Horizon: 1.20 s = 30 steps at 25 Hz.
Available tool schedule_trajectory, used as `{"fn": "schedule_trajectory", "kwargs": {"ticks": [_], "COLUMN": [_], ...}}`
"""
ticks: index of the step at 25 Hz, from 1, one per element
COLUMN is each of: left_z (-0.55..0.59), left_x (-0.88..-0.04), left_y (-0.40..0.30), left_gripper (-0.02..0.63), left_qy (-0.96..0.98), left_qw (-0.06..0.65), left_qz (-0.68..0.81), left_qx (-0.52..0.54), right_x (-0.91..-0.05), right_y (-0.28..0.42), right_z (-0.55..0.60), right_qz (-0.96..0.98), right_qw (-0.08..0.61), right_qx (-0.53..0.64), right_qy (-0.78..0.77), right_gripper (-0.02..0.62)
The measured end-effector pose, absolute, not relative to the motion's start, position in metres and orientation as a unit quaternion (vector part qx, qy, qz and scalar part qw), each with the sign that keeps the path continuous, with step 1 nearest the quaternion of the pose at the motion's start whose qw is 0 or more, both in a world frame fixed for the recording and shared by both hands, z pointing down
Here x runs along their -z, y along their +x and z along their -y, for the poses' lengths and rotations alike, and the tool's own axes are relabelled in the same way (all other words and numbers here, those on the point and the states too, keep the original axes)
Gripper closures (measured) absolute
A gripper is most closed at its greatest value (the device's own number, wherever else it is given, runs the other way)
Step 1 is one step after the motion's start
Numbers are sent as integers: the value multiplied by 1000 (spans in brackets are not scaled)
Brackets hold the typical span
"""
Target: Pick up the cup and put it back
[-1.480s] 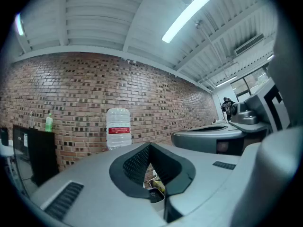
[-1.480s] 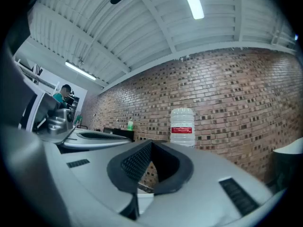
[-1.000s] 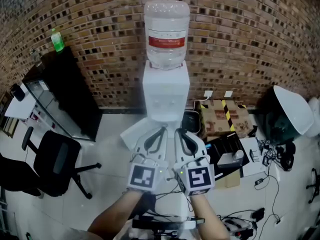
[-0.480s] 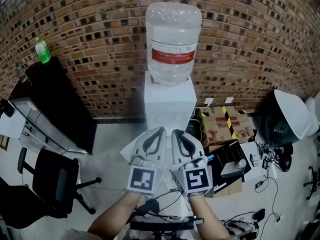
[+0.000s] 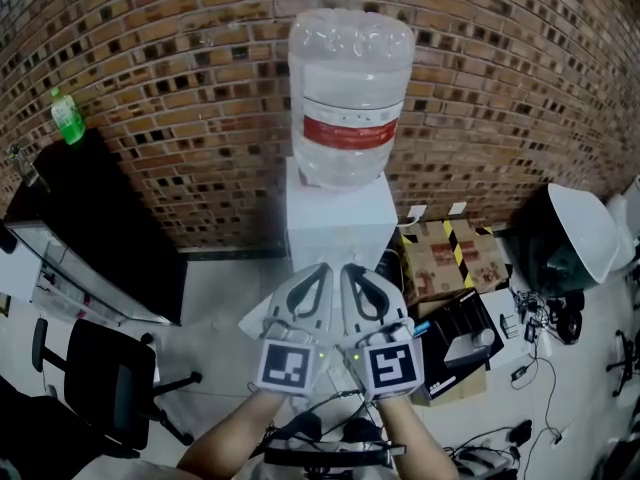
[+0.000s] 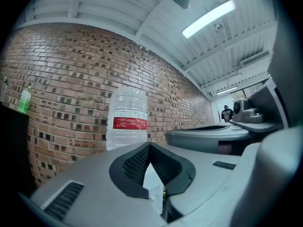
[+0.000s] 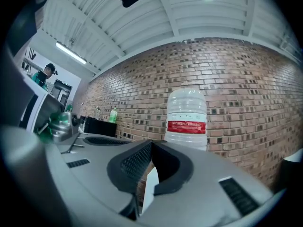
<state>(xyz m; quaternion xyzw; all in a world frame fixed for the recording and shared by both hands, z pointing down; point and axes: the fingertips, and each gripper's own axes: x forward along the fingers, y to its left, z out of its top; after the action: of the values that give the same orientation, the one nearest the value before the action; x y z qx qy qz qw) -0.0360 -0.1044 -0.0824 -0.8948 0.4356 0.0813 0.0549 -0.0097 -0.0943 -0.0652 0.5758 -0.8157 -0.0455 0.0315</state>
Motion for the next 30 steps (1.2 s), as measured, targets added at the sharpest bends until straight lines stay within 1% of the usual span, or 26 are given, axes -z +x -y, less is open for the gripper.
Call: {"fn": "schedule_trajectory", "kwargs": {"ticks": [4, 11, 14, 20, 22, 30], "left_z": [114, 133, 143, 173, 185, 201], "left_x": [84, 74, 62, 15, -4, -81], "left_y": [-28, -14, -2, 21, 29, 42], "left_gripper": [609, 609, 609, 609, 609, 609], "left_qy": [-890, -873, -871, -871, -870, -864], "left_qw": [64, 60, 64, 77, 77, 71], "left_qz": [-444, -478, -481, -482, -485, -497], "left_qx": [-82, -76, -75, -52, -46, -42], "right_x": [64, 55, 40, -9, -28, -116], "right_y": [-2, 16, 27, 54, 60, 67], "right_z": [106, 126, 140, 171, 181, 199], "right_qz": [822, 838, 843, 848, 853, 859], "right_qw": [25, 17, 20, 25, 27, 24], "right_qx": [48, 51, 50, 33, 31, 25], "right_qy": [567, 543, 535, 528, 520, 510], "right_gripper": [592, 594, 581, 581, 517, 517]}}
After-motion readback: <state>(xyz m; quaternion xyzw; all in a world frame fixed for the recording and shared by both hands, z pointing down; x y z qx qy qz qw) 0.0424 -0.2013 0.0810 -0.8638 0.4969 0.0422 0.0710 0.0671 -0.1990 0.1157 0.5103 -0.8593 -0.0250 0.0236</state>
